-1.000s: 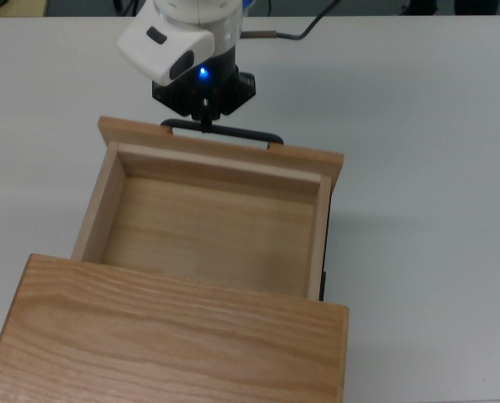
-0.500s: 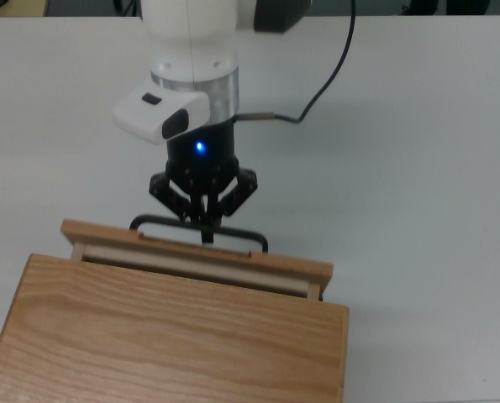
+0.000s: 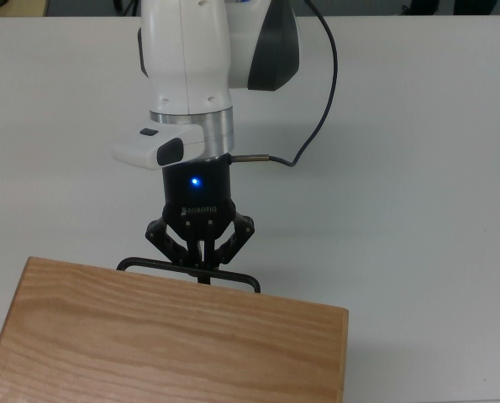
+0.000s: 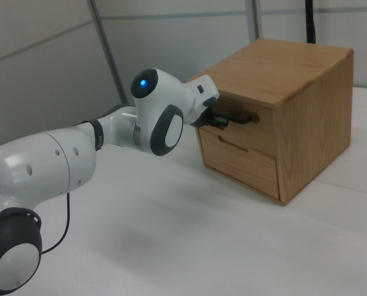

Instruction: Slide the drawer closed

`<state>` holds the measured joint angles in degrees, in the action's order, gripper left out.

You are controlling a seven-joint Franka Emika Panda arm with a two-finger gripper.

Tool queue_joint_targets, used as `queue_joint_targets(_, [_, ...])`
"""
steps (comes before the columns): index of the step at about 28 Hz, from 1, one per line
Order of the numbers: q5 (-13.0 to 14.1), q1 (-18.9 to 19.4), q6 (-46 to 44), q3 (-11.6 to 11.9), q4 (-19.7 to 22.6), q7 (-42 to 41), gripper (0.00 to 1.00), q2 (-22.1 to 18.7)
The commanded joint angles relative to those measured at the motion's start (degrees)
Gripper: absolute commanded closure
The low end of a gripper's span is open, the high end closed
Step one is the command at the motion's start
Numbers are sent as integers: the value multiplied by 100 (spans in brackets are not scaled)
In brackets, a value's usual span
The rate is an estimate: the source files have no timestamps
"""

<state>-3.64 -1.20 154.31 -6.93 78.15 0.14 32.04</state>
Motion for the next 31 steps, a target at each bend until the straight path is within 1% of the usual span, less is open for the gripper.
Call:
queue_joint_targets(1, [-49,-12,197,34,-72,-164,100,-14])
queue_joint_targets(3, [-40,-21,4,34,-98,-164,100,-57])
queue_joint_targets(4, [-32,-47,-354,34,-116,-164,100,-153])
queue_joint_targets(7, [-23,-91,-1067,-1,-151,-172,100,-329])
queue_joint_targets(8, [-14,-91,-1304,-10,-168,-172,100,-408])
queue_joint_targets(9, [12,-91,-1759,-10,-221,-172,100,-575])
queue_joint_targets(12, [56,-91,-2464,-10,-221,-172,100,-857])
queue_joint_targets(14, [126,-91,-2965,-1,-230,-172,100,-1033])
queue_joint_targets(15, [240,-91,-3455,7,-230,-172,100,-1199])
queue_joint_targets(20, [522,-91,-4609,43,-283,-164,100,-1621])
queue_joint_targets(21, [574,-91,-5099,69,-326,-155,100,-1761])
queue_joint_targets(25, [557,-100,-5875,87,-344,-129,100,-2061])
queue_joint_targets(26, [549,-152,-6155,87,-344,-111,100,-2157])
queue_joint_targets(31, [470,-442,-6868,104,-345,-120,100,-2439])
